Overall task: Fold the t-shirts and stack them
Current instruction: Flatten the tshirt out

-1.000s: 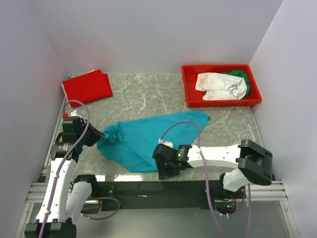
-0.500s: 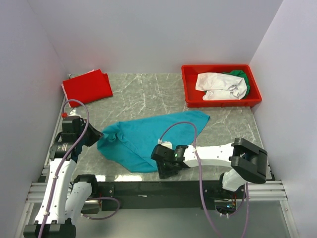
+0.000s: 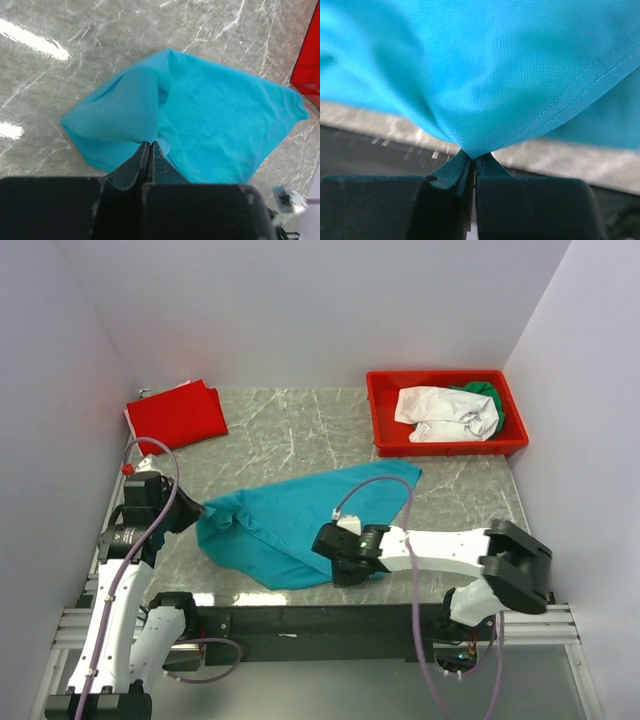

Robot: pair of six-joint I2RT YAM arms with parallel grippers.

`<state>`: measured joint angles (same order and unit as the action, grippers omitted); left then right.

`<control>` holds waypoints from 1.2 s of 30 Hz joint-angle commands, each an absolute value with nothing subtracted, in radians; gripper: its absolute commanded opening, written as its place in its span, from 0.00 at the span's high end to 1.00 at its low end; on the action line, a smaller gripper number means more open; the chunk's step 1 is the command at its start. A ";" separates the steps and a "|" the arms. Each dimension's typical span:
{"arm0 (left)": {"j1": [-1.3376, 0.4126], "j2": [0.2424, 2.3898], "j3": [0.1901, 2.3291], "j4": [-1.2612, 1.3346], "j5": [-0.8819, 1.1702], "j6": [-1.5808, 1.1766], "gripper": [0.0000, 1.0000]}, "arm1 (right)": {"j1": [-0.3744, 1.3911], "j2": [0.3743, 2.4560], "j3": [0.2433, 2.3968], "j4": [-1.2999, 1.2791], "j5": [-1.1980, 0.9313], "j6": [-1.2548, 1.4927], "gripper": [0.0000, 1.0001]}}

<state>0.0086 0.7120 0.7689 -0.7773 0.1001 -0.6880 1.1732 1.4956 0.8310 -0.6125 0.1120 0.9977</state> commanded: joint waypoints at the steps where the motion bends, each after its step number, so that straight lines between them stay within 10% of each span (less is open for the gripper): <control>1: 0.005 0.718 0.831 -0.764 0.071 -0.660 1.00 | 1.169 1.309 0.903 -0.770 0.187 1.035 1.00; 13: 0.006 0.830 0.960 -0.678 0.054 -0.646 1.00 | 0.748 0.940 0.956 -1.029 0.201 0.806 1.00; 21: 0.005 1.043 1.107 -0.512 0.104 -0.669 1.00 | 0.372 1.155 1.141 -0.836 0.129 0.553 1.00; 36: 0.005 1.382 1.845 -0.299 0.307 -0.678 0.99 | 0.158 1.678 2.431 -1.125 0.037 0.354 1.00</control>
